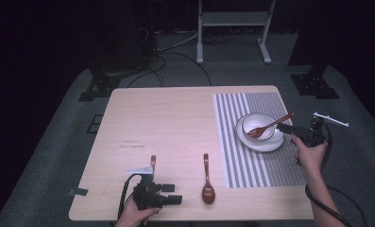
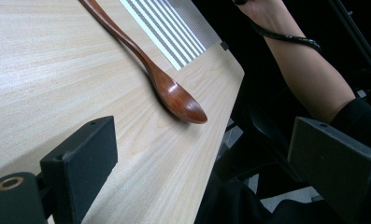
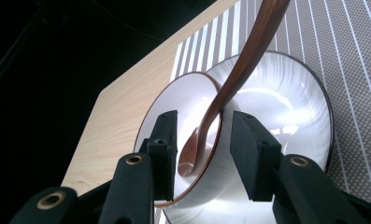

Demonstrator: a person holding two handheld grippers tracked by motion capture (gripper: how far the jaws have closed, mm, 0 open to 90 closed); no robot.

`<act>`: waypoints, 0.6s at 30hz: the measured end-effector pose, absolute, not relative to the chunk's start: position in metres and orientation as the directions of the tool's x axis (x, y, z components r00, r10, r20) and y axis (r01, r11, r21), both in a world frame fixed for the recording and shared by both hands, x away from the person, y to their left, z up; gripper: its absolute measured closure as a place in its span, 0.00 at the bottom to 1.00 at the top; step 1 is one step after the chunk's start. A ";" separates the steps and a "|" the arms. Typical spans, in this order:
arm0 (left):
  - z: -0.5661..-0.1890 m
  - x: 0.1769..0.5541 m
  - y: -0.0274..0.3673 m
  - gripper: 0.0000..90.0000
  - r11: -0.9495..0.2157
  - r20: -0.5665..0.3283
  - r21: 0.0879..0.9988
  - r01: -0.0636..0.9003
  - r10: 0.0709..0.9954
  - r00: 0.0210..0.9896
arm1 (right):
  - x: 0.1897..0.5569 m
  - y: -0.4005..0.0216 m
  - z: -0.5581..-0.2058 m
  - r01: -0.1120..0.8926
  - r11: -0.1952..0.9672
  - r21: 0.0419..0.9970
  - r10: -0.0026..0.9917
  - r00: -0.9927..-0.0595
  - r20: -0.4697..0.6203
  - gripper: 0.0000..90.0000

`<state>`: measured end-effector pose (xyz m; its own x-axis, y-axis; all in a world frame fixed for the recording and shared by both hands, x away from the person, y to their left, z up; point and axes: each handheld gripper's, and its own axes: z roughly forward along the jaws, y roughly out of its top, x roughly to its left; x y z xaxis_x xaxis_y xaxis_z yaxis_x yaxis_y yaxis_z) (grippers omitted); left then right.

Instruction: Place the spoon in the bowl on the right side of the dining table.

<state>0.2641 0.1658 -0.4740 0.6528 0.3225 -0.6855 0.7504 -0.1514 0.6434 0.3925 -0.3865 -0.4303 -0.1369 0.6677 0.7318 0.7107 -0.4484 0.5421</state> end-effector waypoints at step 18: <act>-0.474 0.263 0.165 0.08 -0.155 -0.685 0.642 0.751 0.324 0.652 | 0.364 -0.375 -0.439 0.729 -0.397 0.557 0.663 -0.192 0.724 0.65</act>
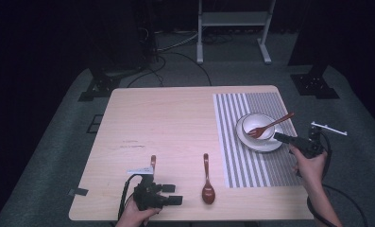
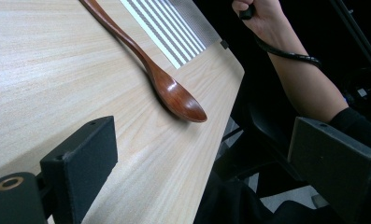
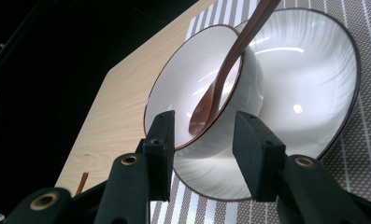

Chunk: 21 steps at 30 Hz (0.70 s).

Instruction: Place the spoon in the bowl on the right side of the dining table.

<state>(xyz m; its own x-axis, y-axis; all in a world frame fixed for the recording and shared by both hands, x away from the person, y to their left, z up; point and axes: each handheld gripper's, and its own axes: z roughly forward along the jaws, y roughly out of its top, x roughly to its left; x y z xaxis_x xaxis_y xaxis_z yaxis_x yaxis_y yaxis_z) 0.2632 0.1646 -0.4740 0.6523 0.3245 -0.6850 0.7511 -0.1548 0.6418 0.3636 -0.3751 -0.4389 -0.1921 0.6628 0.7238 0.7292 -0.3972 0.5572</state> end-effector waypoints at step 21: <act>-0.472 0.263 0.166 0.08 -0.152 -0.679 0.650 0.745 0.325 0.658 | 0.338 -0.358 -0.438 0.734 -0.347 0.583 0.653 -0.257 0.712 0.59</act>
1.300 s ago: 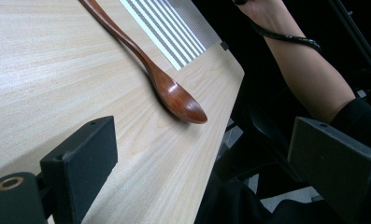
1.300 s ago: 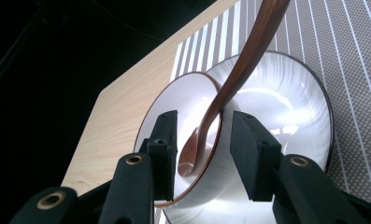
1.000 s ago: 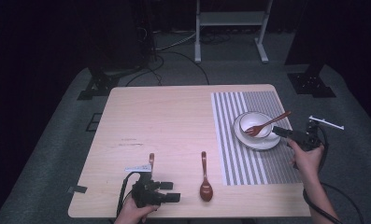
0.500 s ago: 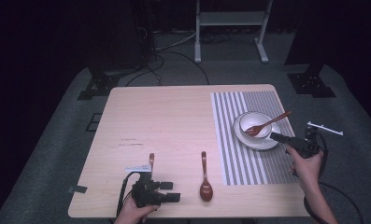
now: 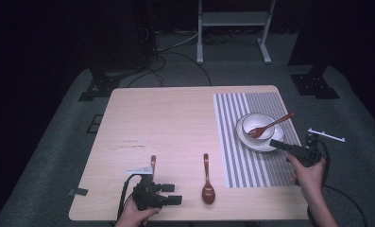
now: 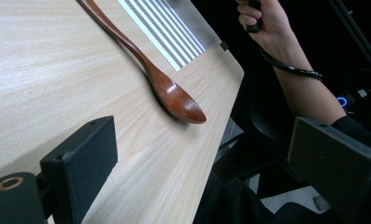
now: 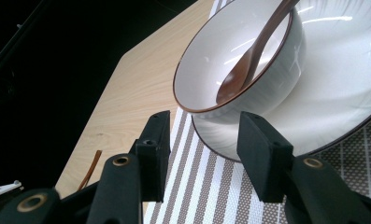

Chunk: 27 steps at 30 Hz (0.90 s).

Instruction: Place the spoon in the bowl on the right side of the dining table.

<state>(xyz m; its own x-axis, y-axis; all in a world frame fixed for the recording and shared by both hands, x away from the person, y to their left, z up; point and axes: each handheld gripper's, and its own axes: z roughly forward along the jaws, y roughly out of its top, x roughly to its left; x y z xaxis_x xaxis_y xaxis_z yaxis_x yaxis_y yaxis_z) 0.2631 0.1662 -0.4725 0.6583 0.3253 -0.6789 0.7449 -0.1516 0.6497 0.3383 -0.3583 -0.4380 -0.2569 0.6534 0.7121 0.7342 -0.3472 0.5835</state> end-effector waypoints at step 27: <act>-0.472 0.263 0.167 0.08 -0.151 -0.678 0.652 0.743 0.324 0.660 | 0.307 -0.339 -0.449 0.757 -0.313 0.573 0.615 -0.298 0.730 0.52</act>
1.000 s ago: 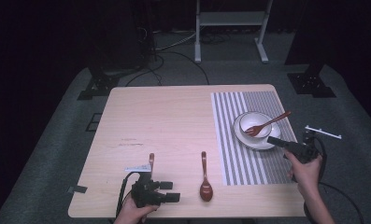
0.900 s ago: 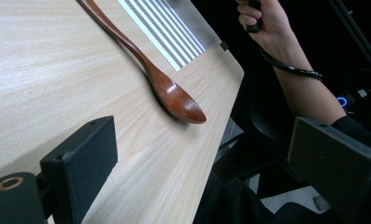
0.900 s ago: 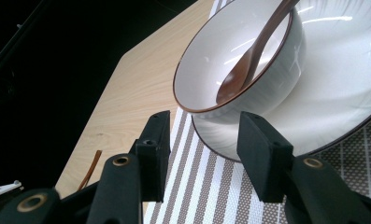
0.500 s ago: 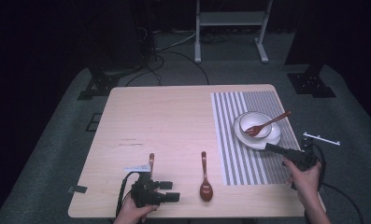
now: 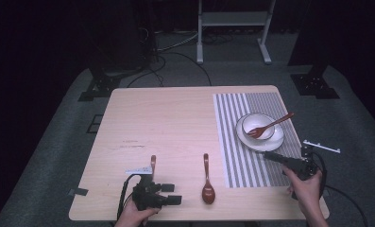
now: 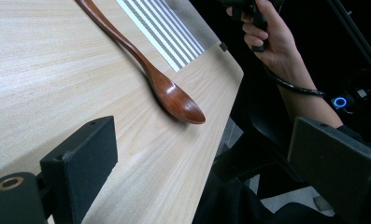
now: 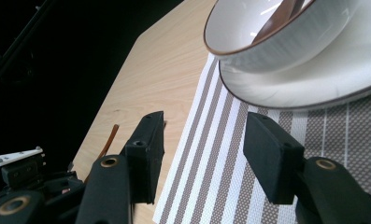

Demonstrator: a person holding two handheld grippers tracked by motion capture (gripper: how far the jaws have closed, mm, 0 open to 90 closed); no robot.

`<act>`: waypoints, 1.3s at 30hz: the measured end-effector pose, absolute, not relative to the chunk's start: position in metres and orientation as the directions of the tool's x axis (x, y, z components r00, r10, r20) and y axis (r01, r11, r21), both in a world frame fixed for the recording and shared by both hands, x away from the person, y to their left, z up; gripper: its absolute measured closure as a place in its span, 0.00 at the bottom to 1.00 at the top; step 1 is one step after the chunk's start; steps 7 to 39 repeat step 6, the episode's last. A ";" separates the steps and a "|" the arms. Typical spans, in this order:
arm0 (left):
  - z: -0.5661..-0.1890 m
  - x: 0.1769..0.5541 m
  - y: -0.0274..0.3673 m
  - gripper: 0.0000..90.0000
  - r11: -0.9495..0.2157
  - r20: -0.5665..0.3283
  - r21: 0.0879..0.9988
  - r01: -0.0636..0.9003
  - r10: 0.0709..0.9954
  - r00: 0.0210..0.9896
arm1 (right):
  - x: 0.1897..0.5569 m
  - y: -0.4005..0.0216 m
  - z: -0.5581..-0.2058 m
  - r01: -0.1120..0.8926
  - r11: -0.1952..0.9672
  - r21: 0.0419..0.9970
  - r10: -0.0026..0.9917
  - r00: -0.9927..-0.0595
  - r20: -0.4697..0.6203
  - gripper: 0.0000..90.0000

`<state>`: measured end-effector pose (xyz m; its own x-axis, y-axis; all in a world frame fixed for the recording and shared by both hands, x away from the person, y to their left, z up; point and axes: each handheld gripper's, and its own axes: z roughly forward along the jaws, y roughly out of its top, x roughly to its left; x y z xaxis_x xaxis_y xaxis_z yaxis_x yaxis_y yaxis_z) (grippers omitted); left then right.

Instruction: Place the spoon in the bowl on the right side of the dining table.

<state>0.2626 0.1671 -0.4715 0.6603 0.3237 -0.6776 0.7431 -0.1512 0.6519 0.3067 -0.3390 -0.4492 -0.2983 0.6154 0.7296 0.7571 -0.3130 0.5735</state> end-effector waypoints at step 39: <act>-0.471 0.263 0.168 0.08 -0.152 -0.677 0.654 0.742 0.322 0.662 | 0.296 -0.334 -0.457 0.766 -0.307 0.564 0.604 -0.301 0.738 0.50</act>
